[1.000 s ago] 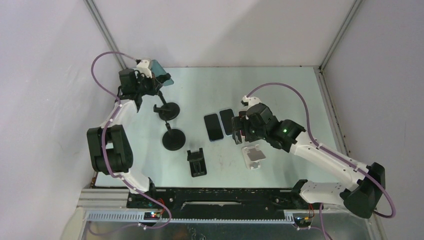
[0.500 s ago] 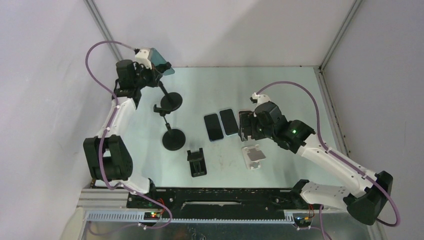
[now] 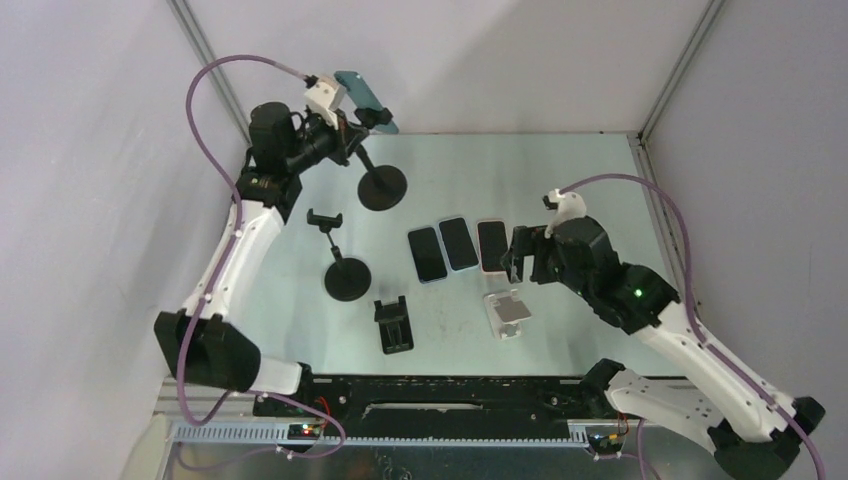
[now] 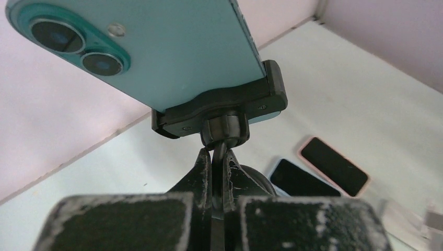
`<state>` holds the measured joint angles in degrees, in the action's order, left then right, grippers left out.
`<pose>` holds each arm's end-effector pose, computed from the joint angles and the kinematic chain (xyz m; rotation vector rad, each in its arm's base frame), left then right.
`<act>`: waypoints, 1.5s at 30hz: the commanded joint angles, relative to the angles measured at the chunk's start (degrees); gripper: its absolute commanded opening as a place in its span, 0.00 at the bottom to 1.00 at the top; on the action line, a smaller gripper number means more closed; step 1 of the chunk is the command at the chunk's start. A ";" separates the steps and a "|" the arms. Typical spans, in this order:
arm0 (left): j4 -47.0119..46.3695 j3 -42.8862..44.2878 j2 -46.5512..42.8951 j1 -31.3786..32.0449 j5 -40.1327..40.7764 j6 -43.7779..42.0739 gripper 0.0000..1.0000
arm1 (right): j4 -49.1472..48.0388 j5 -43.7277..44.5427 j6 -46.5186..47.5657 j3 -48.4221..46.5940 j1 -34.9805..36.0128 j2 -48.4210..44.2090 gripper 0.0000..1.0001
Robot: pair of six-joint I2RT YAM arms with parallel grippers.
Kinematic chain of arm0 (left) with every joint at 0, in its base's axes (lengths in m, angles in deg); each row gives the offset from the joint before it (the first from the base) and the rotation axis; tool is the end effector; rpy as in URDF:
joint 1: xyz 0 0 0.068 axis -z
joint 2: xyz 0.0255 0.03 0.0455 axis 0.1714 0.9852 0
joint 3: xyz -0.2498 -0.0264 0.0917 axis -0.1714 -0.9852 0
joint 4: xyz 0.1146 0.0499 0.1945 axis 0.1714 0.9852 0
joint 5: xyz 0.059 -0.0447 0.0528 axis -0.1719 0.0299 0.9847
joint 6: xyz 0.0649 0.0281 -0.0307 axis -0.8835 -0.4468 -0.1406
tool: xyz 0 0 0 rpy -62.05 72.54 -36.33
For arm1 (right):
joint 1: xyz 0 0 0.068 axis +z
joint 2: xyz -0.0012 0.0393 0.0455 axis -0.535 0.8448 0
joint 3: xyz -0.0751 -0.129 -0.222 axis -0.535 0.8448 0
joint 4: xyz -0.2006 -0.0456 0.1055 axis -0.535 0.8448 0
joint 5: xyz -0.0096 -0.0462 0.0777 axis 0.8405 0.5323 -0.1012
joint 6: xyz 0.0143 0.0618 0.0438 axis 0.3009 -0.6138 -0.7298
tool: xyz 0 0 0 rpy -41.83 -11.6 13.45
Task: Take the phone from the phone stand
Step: Place the phone stand with the phone at the center of the board.
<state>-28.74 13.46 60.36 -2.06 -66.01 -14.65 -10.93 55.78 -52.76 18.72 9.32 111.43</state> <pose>0.3157 -0.0761 0.4070 0.5711 1.6189 -0.4783 0.1446 0.1088 0.3190 -0.1487 2.1931 0.4391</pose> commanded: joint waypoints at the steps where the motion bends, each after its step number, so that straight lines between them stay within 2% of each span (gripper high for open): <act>1: -5.29 0.91 -8.61 5.59 -3.56 -1.10 0.00 | -3.85 1.40 2.17 2.45 -0.58 -7.12 0.89; 8: -6.53 -7.40 -16.45 16.17 -4.07 -1.57 0.00 | -1.43 -4.61 7.68 2.65 -1.64 -12.22 0.89; 14: -8.76 -16.07 -21.50 24.92 -2.85 -1.75 0.00 | -0.23 -3.99 7.55 2.67 -1.71 -14.47 0.88; 21: -10.32 -24.09 -23.55 35.30 0.88 -4.33 0.00 | 0.50 -3.21 7.75 2.66 -1.93 -14.77 0.88; 24: -11.92 -27.11 -23.86 40.01 2.11 -6.21 0.00 | 0.49 -5.89 8.95 2.65 -1.94 -15.55 0.88; 29: -14.62 -31.47 -22.74 44.39 0.70 -8.23 0.00 | 0.71 -14.95 13.54 2.66 -1.94 -17.67 0.88; 40: -25.31 -39.89 -21.00 46.07 -3.31 -7.78 0.00 | -3.07 -34.51 20.46 2.99 -1.91 -26.07 0.88; 45: -25.84 -41.90 -20.62 47.22 -2.87 -9.44 0.00 | -6.28 -49.33 27.48 7.78 -1.94 -30.23 0.88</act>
<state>-44.01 -29.45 40.62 43.99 -66.73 -21.73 -12.97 20.85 -32.11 22.96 7.62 83.45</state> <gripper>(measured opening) 0.027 0.881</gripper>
